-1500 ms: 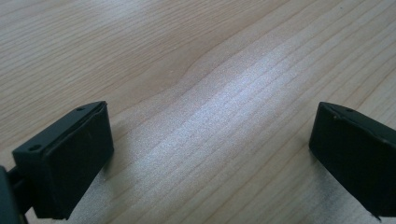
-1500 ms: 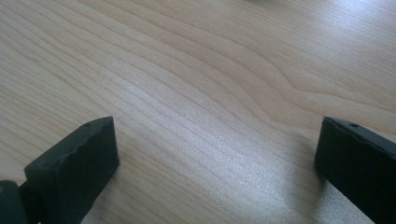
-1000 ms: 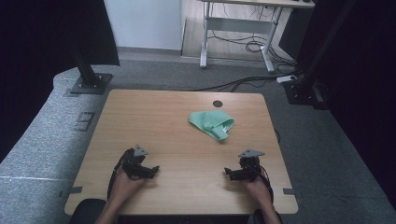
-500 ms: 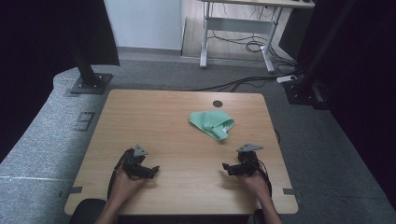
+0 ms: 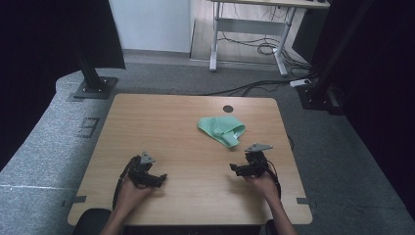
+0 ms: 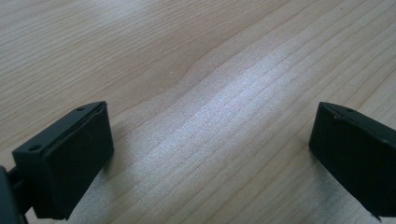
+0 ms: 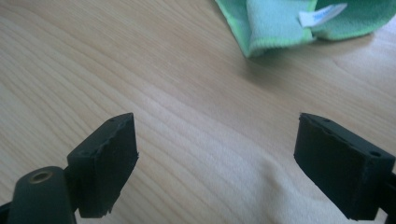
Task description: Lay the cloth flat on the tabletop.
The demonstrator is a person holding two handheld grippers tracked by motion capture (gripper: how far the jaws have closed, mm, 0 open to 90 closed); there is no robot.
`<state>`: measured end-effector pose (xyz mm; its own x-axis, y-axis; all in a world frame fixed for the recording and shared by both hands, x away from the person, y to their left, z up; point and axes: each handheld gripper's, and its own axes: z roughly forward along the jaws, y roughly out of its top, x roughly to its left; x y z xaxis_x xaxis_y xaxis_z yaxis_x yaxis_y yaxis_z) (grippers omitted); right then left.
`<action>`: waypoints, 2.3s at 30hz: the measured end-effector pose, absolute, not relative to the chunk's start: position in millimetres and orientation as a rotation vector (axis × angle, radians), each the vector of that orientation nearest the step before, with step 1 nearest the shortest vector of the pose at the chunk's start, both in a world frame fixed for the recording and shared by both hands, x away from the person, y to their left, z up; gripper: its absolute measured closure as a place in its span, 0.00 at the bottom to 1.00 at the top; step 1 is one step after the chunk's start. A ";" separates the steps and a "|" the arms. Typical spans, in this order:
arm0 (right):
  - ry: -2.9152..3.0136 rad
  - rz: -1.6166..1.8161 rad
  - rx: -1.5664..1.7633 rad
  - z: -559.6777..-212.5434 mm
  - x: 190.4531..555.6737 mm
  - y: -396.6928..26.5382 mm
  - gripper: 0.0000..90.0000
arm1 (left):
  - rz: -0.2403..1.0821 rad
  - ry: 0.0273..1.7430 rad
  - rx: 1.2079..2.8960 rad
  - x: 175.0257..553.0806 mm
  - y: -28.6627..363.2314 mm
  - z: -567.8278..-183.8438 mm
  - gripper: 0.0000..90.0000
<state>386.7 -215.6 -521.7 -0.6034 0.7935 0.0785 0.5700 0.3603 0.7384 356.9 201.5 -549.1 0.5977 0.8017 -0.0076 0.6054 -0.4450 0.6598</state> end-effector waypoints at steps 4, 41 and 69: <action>2.334 1.085 1.202 -518.0 393.3 -210.5 0.17 | 0.408 1.108 2.200 356.9 201.4 -549.1 0.00; 2.372 0.932 1.268 -530.7 477.4 -192.9 0.84 | 0.406 1.107 2.201 357.2 201.3 -549.0 0.00; 2.565 1.086 1.077 -538.3 393.5 -154.6 0.93 | 0.407 1.107 2.201 357.1 201.2 -549.0 0.00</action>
<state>393.5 -154.6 -538.3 -0.7296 0.6718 0.1279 0.5595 0.4789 0.6765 357.1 201.2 -549.0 0.5984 0.8012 -0.0082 0.6054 -0.4454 0.6596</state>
